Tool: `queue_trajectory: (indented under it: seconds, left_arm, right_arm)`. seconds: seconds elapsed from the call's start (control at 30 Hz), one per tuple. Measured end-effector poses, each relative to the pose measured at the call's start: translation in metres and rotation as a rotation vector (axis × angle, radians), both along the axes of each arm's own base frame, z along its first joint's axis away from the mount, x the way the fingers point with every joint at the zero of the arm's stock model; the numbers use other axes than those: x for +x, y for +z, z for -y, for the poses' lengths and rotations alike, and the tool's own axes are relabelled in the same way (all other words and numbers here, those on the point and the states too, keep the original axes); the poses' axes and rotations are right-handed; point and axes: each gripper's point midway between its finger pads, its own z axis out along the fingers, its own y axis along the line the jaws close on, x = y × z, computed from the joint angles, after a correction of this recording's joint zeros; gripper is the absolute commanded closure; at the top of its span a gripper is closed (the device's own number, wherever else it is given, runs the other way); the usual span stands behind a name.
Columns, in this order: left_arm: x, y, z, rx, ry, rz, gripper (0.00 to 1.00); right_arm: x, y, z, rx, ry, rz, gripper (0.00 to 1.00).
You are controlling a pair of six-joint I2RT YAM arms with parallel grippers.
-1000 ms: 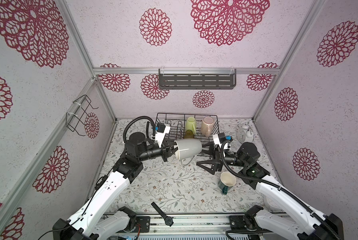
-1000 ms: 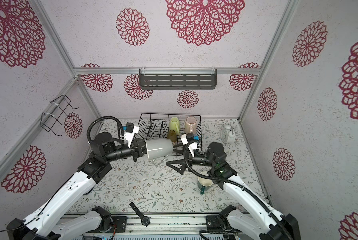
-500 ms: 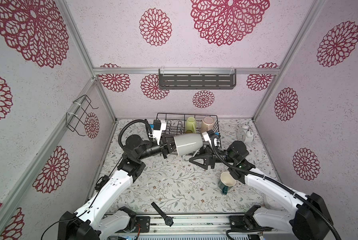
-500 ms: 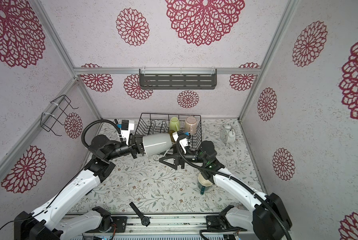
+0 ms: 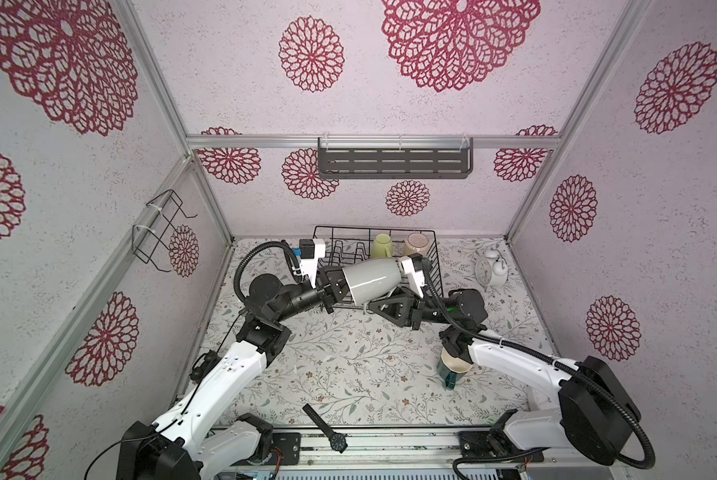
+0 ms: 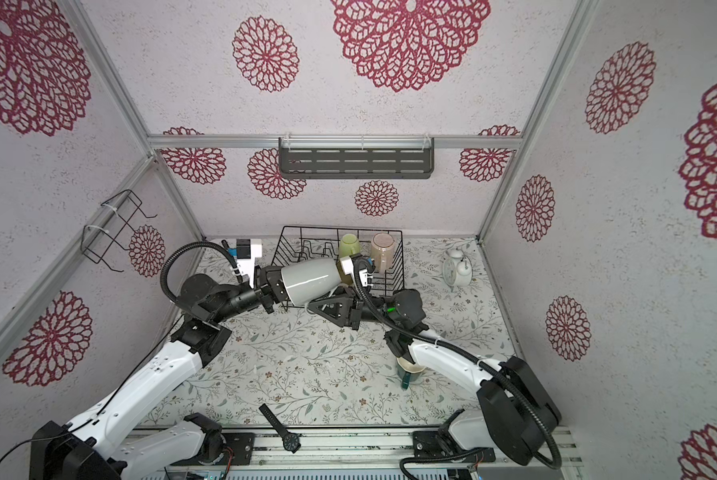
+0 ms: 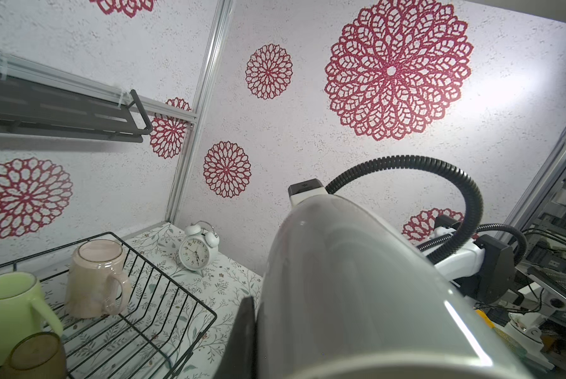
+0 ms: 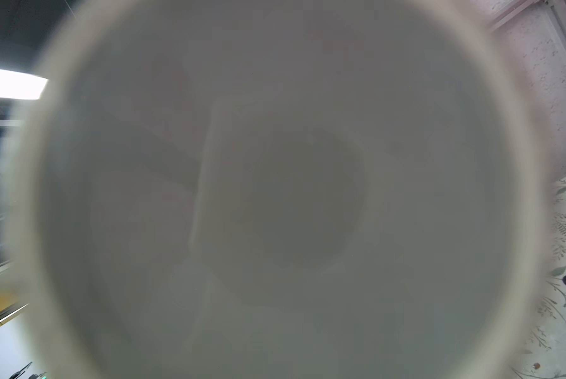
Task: Load the cups into the dish rack
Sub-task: 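Open the left gripper and carry the white mug over the rack with right gripper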
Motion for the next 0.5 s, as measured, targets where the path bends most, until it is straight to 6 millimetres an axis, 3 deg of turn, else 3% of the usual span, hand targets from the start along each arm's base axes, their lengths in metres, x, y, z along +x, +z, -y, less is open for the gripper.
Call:
queue_trajectory:
  seconds: [0.3,0.4,0.5]
  left_arm:
    - [0.012,-0.008,0.002,-0.004,0.004,-0.028,1.00]
    - [0.017,-0.012,0.001,0.002,0.020,-0.038,0.90]
    - [0.017,-0.012,0.001,-0.001,0.021,-0.043,0.69]
  right_arm:
    - [0.007,-0.008,-0.006,-0.010,-0.006,-0.054,0.87]
    - [0.013,-0.012,-0.008,-0.021,-0.023,-0.081,0.94]
    - [0.012,-0.013,-0.009,-0.026,-0.022,-0.081,0.99]
